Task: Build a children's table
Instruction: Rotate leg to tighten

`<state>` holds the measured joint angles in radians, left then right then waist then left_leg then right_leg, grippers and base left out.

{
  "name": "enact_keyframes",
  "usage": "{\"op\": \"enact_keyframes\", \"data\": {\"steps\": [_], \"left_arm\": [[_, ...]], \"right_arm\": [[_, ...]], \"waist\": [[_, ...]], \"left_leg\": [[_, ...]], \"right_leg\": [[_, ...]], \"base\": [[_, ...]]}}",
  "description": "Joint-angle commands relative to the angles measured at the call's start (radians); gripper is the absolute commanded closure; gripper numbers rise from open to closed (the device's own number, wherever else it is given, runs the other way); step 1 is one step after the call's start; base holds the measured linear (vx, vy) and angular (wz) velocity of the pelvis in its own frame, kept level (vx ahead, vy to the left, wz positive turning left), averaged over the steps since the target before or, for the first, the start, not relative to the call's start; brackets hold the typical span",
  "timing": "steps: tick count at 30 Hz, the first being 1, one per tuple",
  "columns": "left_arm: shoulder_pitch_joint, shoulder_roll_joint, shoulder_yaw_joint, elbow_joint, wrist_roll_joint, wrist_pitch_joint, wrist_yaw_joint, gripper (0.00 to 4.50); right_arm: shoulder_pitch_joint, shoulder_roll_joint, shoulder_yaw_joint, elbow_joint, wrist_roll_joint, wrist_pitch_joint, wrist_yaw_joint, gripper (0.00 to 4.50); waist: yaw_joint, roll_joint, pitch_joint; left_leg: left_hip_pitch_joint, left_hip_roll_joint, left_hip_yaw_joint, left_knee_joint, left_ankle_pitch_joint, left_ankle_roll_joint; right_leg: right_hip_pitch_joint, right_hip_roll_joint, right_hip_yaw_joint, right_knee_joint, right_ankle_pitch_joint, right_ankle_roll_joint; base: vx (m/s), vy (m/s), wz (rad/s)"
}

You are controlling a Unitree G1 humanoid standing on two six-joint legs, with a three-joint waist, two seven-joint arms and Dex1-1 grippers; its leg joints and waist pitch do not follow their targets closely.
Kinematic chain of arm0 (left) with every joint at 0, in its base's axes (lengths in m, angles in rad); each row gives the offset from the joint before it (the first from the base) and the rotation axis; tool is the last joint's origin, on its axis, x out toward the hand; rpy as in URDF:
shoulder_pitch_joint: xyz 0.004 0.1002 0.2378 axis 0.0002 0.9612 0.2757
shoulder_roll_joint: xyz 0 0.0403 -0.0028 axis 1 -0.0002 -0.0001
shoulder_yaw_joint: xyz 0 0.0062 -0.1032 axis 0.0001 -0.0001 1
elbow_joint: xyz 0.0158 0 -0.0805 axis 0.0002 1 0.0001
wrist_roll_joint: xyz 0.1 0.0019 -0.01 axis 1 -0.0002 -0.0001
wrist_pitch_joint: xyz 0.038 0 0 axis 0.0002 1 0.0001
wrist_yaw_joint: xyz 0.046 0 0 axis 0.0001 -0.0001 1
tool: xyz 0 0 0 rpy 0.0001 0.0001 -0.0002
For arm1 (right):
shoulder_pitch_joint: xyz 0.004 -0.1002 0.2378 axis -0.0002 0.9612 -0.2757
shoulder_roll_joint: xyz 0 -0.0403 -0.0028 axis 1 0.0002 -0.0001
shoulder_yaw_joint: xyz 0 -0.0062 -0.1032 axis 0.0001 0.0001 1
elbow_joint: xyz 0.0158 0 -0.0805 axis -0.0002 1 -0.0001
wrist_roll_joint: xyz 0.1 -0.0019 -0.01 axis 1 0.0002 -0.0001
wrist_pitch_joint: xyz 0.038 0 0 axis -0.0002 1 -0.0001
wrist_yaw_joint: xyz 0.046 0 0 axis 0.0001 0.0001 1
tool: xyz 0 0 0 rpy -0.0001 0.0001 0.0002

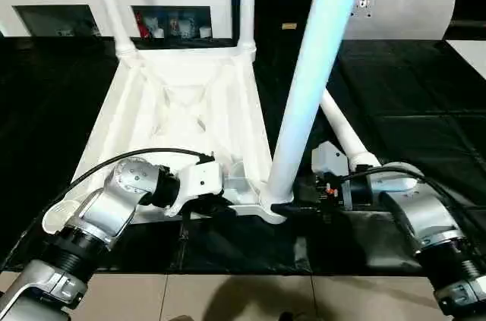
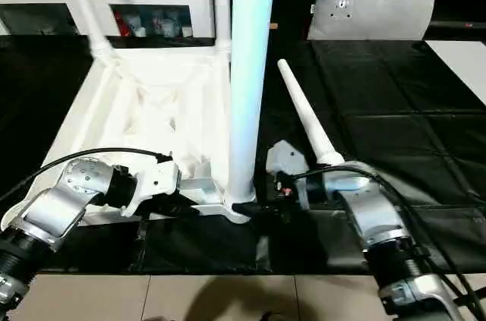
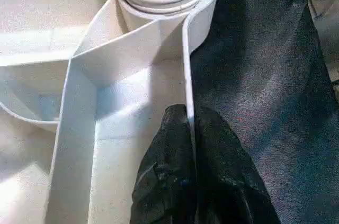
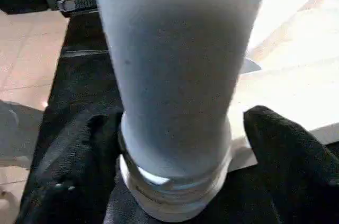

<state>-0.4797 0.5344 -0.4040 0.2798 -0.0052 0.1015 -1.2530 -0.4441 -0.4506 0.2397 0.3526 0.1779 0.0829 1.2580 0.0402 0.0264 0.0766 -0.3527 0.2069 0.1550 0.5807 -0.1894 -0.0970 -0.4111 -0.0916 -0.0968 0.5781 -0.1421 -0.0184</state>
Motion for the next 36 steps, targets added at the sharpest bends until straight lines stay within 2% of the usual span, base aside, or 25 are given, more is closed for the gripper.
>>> {"op": "enact_keyframes", "data": {"steps": [1, 7, 12, 14, 16, 17, 18, 19, 21, 22, 23, 24, 25, 26, 27, 28, 29, 31, 32, 33, 34, 36], "left_arm": [[-0.01, 0.004, -0.044, -0.016, 0.006, -0.03, -0.061, 4.5], [-0.009, 0.008, -0.045, -0.015, 0.009, -0.037, -0.071, 4.5], [-0.005, 0.01, -0.046, -0.02, 0.012, -0.033, -0.067, 4.5], [0.0, 0.001, -0.036, -0.03, 0.013, 0.017, -0.035, 4.5], [0.0, -0.036, -0.006, -0.049, -0.008, 0.115, 0.028, 4.5], [0.001, -0.05, 0.007, -0.057, -0.019, 0.148, 0.05, 4.5], [0.001, -0.05, 0.007, -0.057, -0.019, 0.148, 0.05, 4.5], [-0.001, -0.1, 0.035, -0.081, -0.031, 0.226, 0.13, 4.5], [-0.001, -0.137, 0.054, -0.098, -0.036, 0.28, 0.19, 4.5], [-0.001, -0.163, 0.066, -0.109, -0.041, 0.313, 0.227, 4.5], [-0.007, -0.224, 0.094, -0.124, -0.043, 0.38, 0.315, 4.5], [-0.008, -0.24, 0.101, -0.13, -0.043, 0.399, 0.336, 4.5], [-0.014, -0.28, 0.117, -0.141, -0.039, 0.442, 0.388, 4.5], [-0.015, -0.285, 0.119, -0.142, -0.037, 0.447, 0.396, 4.5], [-0.027, -0.326, 0.133, -0.142, -0.021, 0.479, 0.453, 4.5], [-0.038, -0.355, 0.144, -0.136, -0.007, 0.495, 0.499, 4.5], [-0.05, -0.387, 0.159, -0.131, 0.004, 0.514, 0.547, 4.5], [-0.076, -0.448, 0.192, -0.112, 0.013, 0.536, 0.639, 4.5], [-0.09, -0.47, 0.203, -0.1, 0.016, 0.534, 0.673, 4.5], [-0.098, -0.48, 0.202, -0.095, 0.022, 0.534, 0.69, 4.5], [-0.108, -0.488, 0.196, -0.094, 0.032, 0.545, 0.71, 4.5], [-0.111, -0.488, 0.193, -0.096, 0.037, 0.549, 0.715, 4.5]], "right_arm": [[-0.02, -0.002, -0.001, 0.008, 0.009, 0.007, 0.014, 1.02], [-0.024, 0.004, 0.008, 0.019, 0.015, 0.021, 0.04, 1.59], [-0.011, 0.0, 0.014, 0.002, 0.029, 0.045, 0.058, 1.78], [0.012, 0.003, 0.016, -0.026, 0.043, 0.087, 0.052, 1.8], [0.045, 0.03, 0.01, -0.069, 0.067, 0.175, 0.003, 1.81], [0.057, 0.043, 0.007, -0.087, 0.078, 0.207, -0.018, 1.81], [0.057, 0.043, 0.007, -0.087, 0.078, 0.207, -0.018, 1.81], [0.09, 0.092, 0.009, -0.119, 0.05, 0.229, -0.123, 1.81], [0.111, 0.127, 0.012, -0.132, 0.022, 0.235, -0.199, 1.81], [0.118, 0.156, 0.004, -0.131, 0.019, 0.249, -0.249, 1.81], [0.127, 0.224, -0.022, -0.129, 0.03, 0.294, -0.347, 1.82], [0.127, 0.244, -0.03, -0.128, 0.03, 0.303, -0.377, 1.82], [0.125, 0.293, -0.052, -0.122, 0.032, 0.323, -0.446, 1.82], [0.124, 0.3, -0.055, -0.12, 0.033, 0.326, -0.455, 1.82], [0.113, 0.352, -0.078, -0.102, 0.036, 0.343, -0.527, 1.82], [0.103, 0.384, -0.091, -0.086, 0.034, 0.349, -0.575, 1.82], [0.094, 0.412, -0.101, -0.071, 0.026, 0.354, -0.622, 1.82], [0.069, 0.456, -0.111, -0.031, 0.001, 0.35, -0.699, 1.82], [0.055, 0.468, -0.106, -0.007, -0.019, 0.338, -0.725, 1.82], [0.046, 0.473, -0.098, 0.008, -0.037, 0.322, -0.741, 1.82], [0.037, 0.481, -0.097, 0.02, -0.058, 0.306, -0.763, 1.82], [0.037, 0.488, -0.115, 0.024, -0.05, 0.3, -0.772, 1.82]], "waist": [[-0.003, -0.006, -0.077], [-0.002, -0.005, -0.079], [0.0, -0.004, -0.081], [0.002, -0.003, -0.081], [0.003, 0.003, -0.079], [0.005, 0.001, -0.077], [0.007, 0.0, -0.077], [0.005, 0.0, -0.075], [0.0, -0.002, -0.069], [-0.004, 0.002, -0.069], [-0.018, -0.004, -0.066], [-0.027, -0.001, -0.062], [-0.035, -0.002, -0.063], [-0.048, -0.003, -0.062], [-0.052, 0.0, -0.061], [-0.07, 0.001, -0.061], [-0.075, 0.002, -0.06], [-0.084, 0.014, -0.062], [-0.095, 0.013, -0.062], [-0.099, 0.011, -0.061], [-0.105, 0.012, -0.066], [-0.105, 0.012, -0.067]], "left_leg": [[-0.004, 0.015, 0.013, -0.06, -0.184, 0.085], [-0.004, 0.015, 0.014, -0.059, -0.177, 0.085], [-0.004, 0.015, 0.013, -0.058, -0.175, 0.08], [-0.004, 0.015, 0.013, -0.057, -0.173, 0.08], [0.0, 0.017, 0.015, -0.059, -0.177, 0.073], [-0.001, 0.017, 0.014, -0.06, -0.182, 0.072], [0.002, 0.015, 0.013, -0.061, -0.205, 0.066], [0.0, 0.015, 0.013, -0.062, -0.213, 0.059], [-0.001, 0.011, 0.012, -0.063, -0.245, 0.041], [0.004, 0.008, 0.008, -0.064, -0.28, 0.031], [-0.002, 0.003, 0.006, -0.063, -0.3, 0.024], [-0.001, 0.0, 0.003, -0.061, -0.325, 0.022], [0.002, 0.0, 0.002, -0.06, -0.339, 0.019], [-0.001, -0.004, -0.003, -0.056, -0.362, 0.021], [-0.001, -0.006, -0.004, -0.056, -0.374, 0.024], [0.004, -0.01, -0.006, -0.049, -0.396, 0.034], [0.001, -0.01, -0.008, -0.05, -0.401, 0.035], [0.008, -0.006, -0.012, -0.05, -0.419, 0.039], [-0.001, -0.002, -0.018, -0.056, -0.429, 0.043], [-0.004, -0.002, -0.019, -0.058, -0.438, 0.045], [-0.004, -0.002, -0.019, -0.057, -0.433, 0.054], [-0.011, -0.001, -0.017, -0.061, -0.393, 0.069]], "right_leg": [[0.063, -0.038, 0.045, -0.056, -0.29, -0.222], [0.064, -0.038, 0.044, -0.055, -0.285, -0.226], [0.066, -0.038, 0.044, -0.054, -0.278, -0.227], [0.066, -0.037, 0.044, -0.053, -0.272, -0.227], [0.066, -0.036, 0.046, -0.052, -0.271, -0.232], [0.066, -0.038, 0.045, -0.056, -0.282, -0.231], [0.065, -0.038, 0.043, -0.061, -0.325, -0.217], [0.065, -0.039, 0.044, -0.062, -0.343, -0.21], [0.062, -0.038, 0.04, -0.072, -0.423, -0.176], [0.059, -0.038, 0.034, -0.079, -0.492, -0.149], [0.061, -0.036, 0.029, -0.085, -0.541, -0.121], [0.055, -0.036, 0.023, -0.096, -0.593, -0.095], [0.053, -0.037, 0.02, -0.099, -0.611, -0.085], [0.053, -0.037, 0.01, -0.107, -0.648, -0.064], [0.053, -0.036, 0.007, -0.113, -0.663, -0.051], [0.045, -0.035, -0.003, -0.126, -0.68, -0.036], [0.047, -0.035, -0.006, -0.125, -0.68, -0.033], [0.048, -0.038, -0.016, -0.133, -0.654, -0.036], [0.057, -0.036, -0.023, -0.129, -0.606, -0.045], [0.059, -0.033, -0.026, -0.129, -0.597, -0.044], [0.063, -0.039, -0.023, -0.126, -0.563, -0.053], [0.062, -0.042, -0.012, -0.12, -0.511, -0.086]], "base": [[0.0, 0.0, 0.0], [0.0, 0.0, 0.0], [0.0, 0.0, 0.0], [0.0, 0.0, 0.0], [0.0, 0.0, 0.0], [0.0, 0.0, 0.0], [0.0, 0.0, 0.0], [0.0, 0.0, 0.0], [0.0, 0.0, 0.0], [0.0, 0.0, 0.0], [0.0, 0.0, 0.0], [0.0, 0.0, 0.0], [0.0, 0.0, 0.0], [0.0, 0.0, 0.0], [0.0, 0.0, 0.0], [0.0, 0.0, 0.0], [0.0, 0.0, 0.0], [0.0, 0.0, 0.0], [0.0, 0.0, 0.0], [0.0, 0.0, 0.0], [0.0, 0.0, 0.0], [0.0, 0.0, 0.0]]}}
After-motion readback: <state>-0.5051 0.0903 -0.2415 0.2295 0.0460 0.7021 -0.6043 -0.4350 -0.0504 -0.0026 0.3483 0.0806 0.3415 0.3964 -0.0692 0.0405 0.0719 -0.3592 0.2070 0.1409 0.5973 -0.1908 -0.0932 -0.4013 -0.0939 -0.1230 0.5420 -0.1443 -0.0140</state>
